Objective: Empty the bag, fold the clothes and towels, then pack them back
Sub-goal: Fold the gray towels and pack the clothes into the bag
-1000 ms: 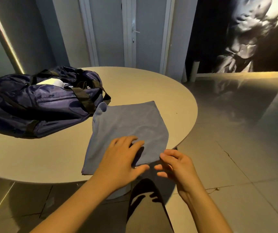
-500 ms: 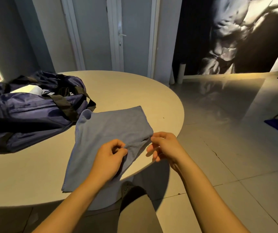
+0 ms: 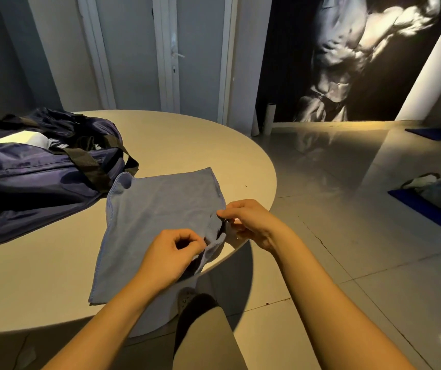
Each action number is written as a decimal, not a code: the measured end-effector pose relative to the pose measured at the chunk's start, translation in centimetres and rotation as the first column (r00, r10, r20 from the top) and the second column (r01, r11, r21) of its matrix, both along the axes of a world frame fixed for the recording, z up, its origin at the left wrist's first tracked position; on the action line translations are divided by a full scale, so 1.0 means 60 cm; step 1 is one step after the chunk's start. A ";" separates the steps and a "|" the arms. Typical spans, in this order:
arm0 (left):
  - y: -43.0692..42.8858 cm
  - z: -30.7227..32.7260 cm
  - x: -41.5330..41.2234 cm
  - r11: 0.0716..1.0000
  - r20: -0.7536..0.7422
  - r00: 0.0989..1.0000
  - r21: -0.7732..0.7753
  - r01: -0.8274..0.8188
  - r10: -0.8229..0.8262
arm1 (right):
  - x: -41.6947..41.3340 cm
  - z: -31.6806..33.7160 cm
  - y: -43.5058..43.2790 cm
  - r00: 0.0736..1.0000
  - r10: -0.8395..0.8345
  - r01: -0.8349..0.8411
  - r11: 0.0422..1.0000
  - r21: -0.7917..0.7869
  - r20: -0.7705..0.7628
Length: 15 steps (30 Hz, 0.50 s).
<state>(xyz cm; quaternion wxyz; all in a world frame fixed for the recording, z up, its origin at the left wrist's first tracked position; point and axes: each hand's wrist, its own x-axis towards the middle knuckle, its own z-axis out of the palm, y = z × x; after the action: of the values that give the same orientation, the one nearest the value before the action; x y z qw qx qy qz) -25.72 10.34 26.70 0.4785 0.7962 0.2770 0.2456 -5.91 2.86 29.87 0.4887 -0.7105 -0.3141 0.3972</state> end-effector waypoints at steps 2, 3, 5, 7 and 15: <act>-0.002 0.006 -0.003 1.000 0.013 1.000 -0.025 0.006 -0.006 | 0.003 0.005 -0.016 0.985 -0.070 0.083 0.994 0.078 -0.154; -0.004 0.010 -0.005 1.000 0.012 1.000 -0.031 0.006 -0.006 | 0.006 0.004 -0.025 0.959 -0.106 0.140 0.984 0.114 -0.262; -0.005 0.012 -0.007 0.999 0.006 1.000 -0.032 -0.004 0.005 | 0.010 -0.006 -0.042 0.900 -0.138 0.214 0.966 0.144 -0.413; -0.008 0.012 -0.005 1.000 -0.017 1.000 -0.015 -0.021 0.021 | 0.011 -0.020 -0.055 0.924 -0.141 0.188 0.977 0.102 -0.356; -0.007 -0.003 -0.001 0.999 -0.016 0.999 0.015 -0.043 0.043 | 0.005 -0.021 -0.095 0.994 -0.079 0.089 0.985 -0.145 0.072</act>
<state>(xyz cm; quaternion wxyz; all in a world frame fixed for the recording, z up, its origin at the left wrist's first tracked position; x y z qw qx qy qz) -25.78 9.95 26.50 0.4648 0.7957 0.2961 0.2514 -5.64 -2.87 28.63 0.4404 -0.7701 -0.2696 0.3745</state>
